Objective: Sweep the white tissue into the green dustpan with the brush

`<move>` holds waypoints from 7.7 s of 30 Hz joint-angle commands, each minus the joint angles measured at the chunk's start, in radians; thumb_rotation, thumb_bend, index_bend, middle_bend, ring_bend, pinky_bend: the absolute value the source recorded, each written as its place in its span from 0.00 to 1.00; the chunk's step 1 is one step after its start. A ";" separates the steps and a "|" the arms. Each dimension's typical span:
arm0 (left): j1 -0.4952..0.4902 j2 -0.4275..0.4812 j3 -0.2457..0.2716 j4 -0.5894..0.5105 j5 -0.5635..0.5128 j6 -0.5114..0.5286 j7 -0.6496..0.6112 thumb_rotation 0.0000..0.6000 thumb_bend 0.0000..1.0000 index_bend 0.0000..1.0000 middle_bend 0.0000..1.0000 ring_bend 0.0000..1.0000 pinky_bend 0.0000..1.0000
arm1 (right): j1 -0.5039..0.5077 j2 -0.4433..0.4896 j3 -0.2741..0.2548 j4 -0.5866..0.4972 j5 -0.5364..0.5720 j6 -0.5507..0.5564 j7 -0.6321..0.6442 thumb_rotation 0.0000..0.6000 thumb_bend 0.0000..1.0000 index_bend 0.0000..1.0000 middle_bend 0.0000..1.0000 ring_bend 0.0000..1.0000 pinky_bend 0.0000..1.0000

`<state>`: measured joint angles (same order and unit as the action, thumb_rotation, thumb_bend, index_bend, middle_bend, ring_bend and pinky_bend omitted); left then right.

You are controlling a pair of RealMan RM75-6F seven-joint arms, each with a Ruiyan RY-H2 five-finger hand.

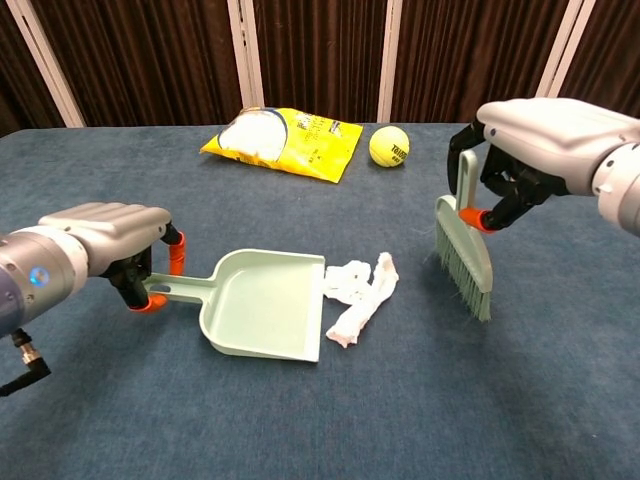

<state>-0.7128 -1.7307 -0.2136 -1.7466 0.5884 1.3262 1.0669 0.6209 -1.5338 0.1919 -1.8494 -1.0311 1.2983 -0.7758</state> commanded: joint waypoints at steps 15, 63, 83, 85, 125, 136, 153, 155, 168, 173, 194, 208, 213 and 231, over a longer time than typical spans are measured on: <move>-0.031 -0.026 -0.007 -0.024 -0.059 0.044 0.010 1.00 0.58 0.66 0.99 0.99 0.95 | -0.031 0.094 -0.015 -0.112 -0.018 0.045 -0.013 1.00 0.39 0.86 0.92 0.92 0.85; -0.068 0.032 0.004 -0.103 -0.130 0.099 0.027 1.00 0.58 0.67 0.99 0.99 0.95 | -0.040 0.039 -0.087 -0.132 -0.001 0.090 -0.160 1.00 0.39 0.87 0.92 0.92 0.85; -0.090 -0.044 0.013 -0.063 -0.131 0.099 0.006 1.00 0.58 0.67 1.00 0.99 0.95 | 0.019 -0.186 -0.039 -0.249 0.074 0.090 -0.220 1.00 0.40 0.87 0.92 0.92 0.85; -0.091 -0.045 0.012 -0.063 -0.130 0.100 0.004 1.00 0.58 0.67 1.00 0.99 0.95 | 0.033 -0.207 -0.031 -0.255 0.074 0.099 -0.243 1.00 0.40 0.88 0.92 0.92 0.85; -0.074 -0.012 0.013 -0.045 -0.099 0.112 -0.057 1.00 0.61 0.70 1.00 1.00 0.97 | 0.083 -0.088 0.092 0.006 0.103 0.090 -0.108 1.00 0.40 0.91 0.92 0.92 0.85; -0.063 -0.012 0.006 -0.011 -0.093 0.097 -0.085 1.00 0.62 0.70 1.00 1.00 0.97 | 0.080 -0.100 0.063 0.094 0.058 0.074 -0.053 1.00 0.40 0.91 0.92 0.92 0.85; -0.070 -0.059 -0.004 0.026 -0.086 0.076 -0.092 1.00 0.62 0.70 1.00 1.00 0.97 | 0.095 -0.163 0.023 0.019 0.046 0.041 -0.069 1.00 0.40 0.91 0.92 0.92 0.85; -0.071 -0.062 -0.005 0.027 -0.087 0.075 -0.090 1.00 0.62 0.70 1.00 1.00 0.97 | 0.097 -0.173 0.030 -0.008 0.044 0.041 -0.056 1.00 0.40 0.91 0.92 0.92 0.85; -0.069 -0.063 -0.011 0.026 -0.091 0.071 -0.087 1.00 0.62 0.70 1.00 1.00 0.97 | 0.123 -0.167 0.066 -0.037 -0.018 0.051 -0.053 1.00 0.40 0.92 0.92 0.92 0.85; -0.068 -0.054 -0.015 0.026 -0.091 0.068 -0.089 1.00 0.62 0.70 1.00 1.00 0.97 | 0.124 -0.132 0.102 -0.013 -0.023 0.061 -0.042 1.00 0.40 0.92 0.92 0.92 0.85; -0.071 -0.054 -0.019 0.024 -0.097 0.070 -0.084 1.00 0.62 0.70 1.00 1.00 0.97 | 0.087 -0.115 0.046 0.110 0.019 0.035 0.005 1.00 0.40 0.92 0.92 0.92 0.85; -0.079 -0.078 -0.020 0.020 -0.099 0.069 -0.083 1.00 0.62 0.70 1.00 1.00 0.97 | 0.091 -0.179 0.017 0.041 0.002 0.019 0.008 1.00 0.40 0.92 0.92 0.92 0.85; -0.081 -0.087 -0.019 0.024 -0.101 0.067 -0.082 1.00 0.62 0.70 1.00 1.00 0.97 | 0.098 -0.192 0.027 0.020 -0.007 0.021 0.006 1.00 0.40 0.92 0.92 0.92 0.85; -0.088 -0.104 -0.025 0.034 -0.101 0.062 -0.083 1.00 0.62 0.70 1.00 1.00 0.97 | 0.122 -0.175 0.072 -0.023 -0.075 0.034 -0.003 1.00 0.40 0.92 0.92 0.92 0.85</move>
<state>-0.8002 -1.8346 -0.2385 -1.7121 0.4870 1.3886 0.9841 0.7417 -1.7125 0.2620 -1.8754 -1.1021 1.3294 -0.7761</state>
